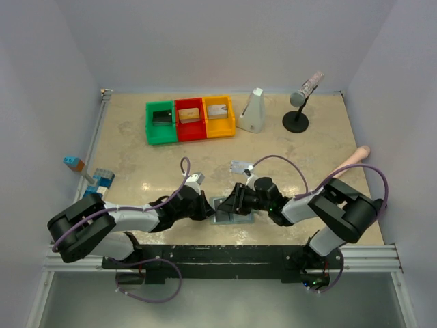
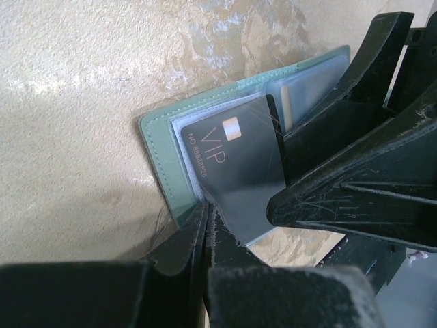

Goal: Take the credit cards out of the card holder
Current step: Remove the credit card from the card holder.

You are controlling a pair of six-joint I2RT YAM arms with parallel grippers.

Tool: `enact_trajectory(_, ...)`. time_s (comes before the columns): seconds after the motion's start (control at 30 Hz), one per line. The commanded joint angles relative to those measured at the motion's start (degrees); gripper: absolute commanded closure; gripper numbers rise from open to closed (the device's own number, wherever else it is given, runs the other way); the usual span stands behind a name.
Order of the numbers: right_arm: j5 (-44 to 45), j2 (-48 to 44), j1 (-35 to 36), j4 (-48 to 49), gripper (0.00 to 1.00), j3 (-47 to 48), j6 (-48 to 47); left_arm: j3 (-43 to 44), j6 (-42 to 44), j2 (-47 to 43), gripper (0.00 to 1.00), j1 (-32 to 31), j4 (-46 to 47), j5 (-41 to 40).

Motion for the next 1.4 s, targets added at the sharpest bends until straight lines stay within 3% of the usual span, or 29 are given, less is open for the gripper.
enact_trajectory(0.0, -6.57, 1.51, 0.75, 3.81, 0.53, 3.4, -0.48, -1.74, 0.2, 3.3, 1.0, -0.62, -5.65, 3.14)
enact_trajectory(0.4, -7.11, -3.22, 0.75, -6.82, 0.55, 4.99, -4.96, -1.91, -0.24, 1.89, 1.0, -0.62, -7.06, 1.82)
enact_trajectory(1.37, -3.94, -10.17, 0.14, -12.71, 0.6, 2.61, -5.92, -3.32, -1.91, 2.6, 1.0, -0.53, -7.76, -0.99)
